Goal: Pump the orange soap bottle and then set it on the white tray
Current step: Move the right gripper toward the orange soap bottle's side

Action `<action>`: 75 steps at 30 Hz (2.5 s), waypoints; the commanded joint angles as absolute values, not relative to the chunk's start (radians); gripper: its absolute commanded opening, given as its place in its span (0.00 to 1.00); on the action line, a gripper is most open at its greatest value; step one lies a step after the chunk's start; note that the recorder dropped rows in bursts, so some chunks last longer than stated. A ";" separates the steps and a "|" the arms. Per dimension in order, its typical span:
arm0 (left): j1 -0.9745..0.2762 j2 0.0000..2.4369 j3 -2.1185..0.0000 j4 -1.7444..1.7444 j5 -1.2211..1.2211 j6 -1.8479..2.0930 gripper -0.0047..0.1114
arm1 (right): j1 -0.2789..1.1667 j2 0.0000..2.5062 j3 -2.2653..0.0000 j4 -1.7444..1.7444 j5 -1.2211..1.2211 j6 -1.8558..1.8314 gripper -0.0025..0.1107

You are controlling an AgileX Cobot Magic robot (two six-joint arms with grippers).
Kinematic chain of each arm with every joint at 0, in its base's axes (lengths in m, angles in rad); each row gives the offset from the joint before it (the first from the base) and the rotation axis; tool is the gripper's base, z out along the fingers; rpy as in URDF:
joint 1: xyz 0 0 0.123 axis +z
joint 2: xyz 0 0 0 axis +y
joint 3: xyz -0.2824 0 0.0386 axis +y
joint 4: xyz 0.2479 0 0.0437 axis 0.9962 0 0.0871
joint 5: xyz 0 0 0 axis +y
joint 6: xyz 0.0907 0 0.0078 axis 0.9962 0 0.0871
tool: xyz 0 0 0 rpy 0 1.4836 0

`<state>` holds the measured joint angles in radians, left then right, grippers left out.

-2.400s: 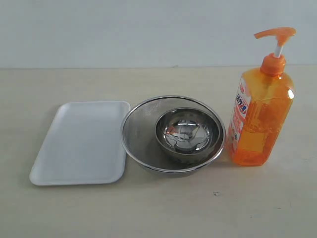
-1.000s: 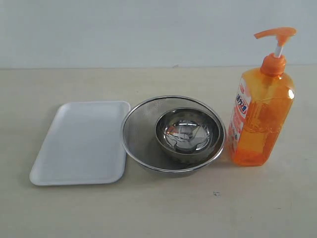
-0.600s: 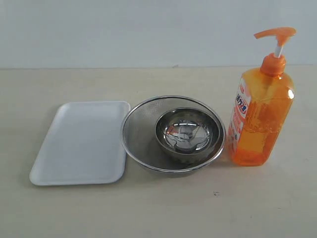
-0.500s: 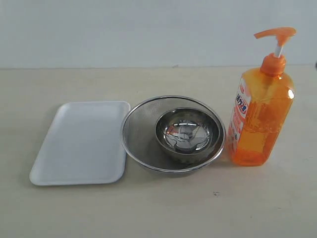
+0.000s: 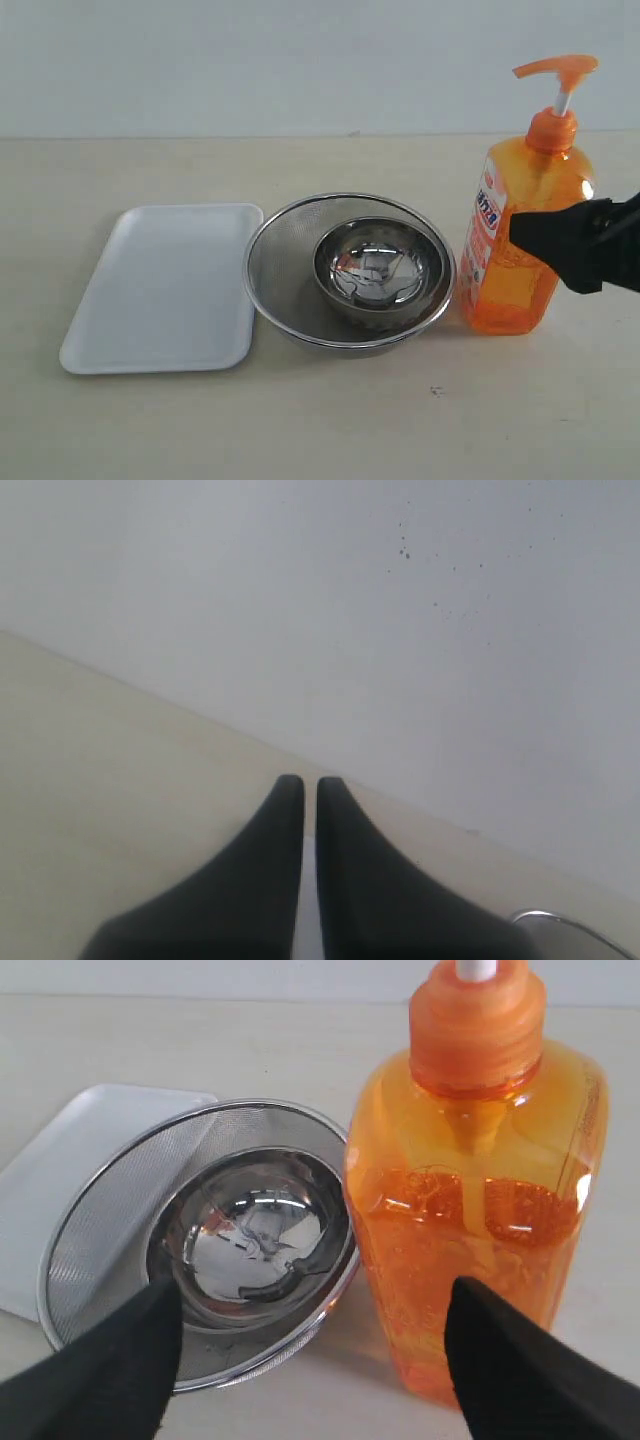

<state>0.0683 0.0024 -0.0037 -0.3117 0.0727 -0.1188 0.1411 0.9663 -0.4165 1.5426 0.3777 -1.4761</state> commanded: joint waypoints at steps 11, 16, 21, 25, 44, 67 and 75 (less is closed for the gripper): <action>0.068 0.000 0.000 -0.319 0.078 -0.112 0.08 | 0.139 0.944 -0.421 1.533 0.521 -1.305 0.61; 0.068 0.000 0.000 -0.319 0.078 -0.112 0.08 | 0.139 0.938 -0.421 1.483 0.582 -1.343 0.61; 0.068 0.000 0.000 -0.319 0.078 -0.112 0.08 | 0.139 0.938 -0.419 1.458 0.565 -1.343 0.61; 0.068 0.000 0.000 -0.319 0.078 -0.112 0.08 | 0.139 0.938 -0.419 1.476 0.565 -1.335 0.61; 0.068 0.000 0.000 -0.317 0.075 -0.112 0.08 | 0.139 0.929 -0.421 1.352 0.495 -1.263 0.85; 0.068 0.000 0.000 -0.317 0.075 -0.112 0.08 | 0.139 0.930 -0.419 1.068 0.286 -0.969 0.95; 0.068 0.000 0.000 -0.317 0.075 -0.112 0.08 | 0.139 0.933 -0.419 1.186 0.250 -1.076 0.95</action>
<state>0.0683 0.0024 -0.0037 -0.3117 0.0746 -0.1188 0.1411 0.9330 -0.4165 1.1250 0.2624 -1.0093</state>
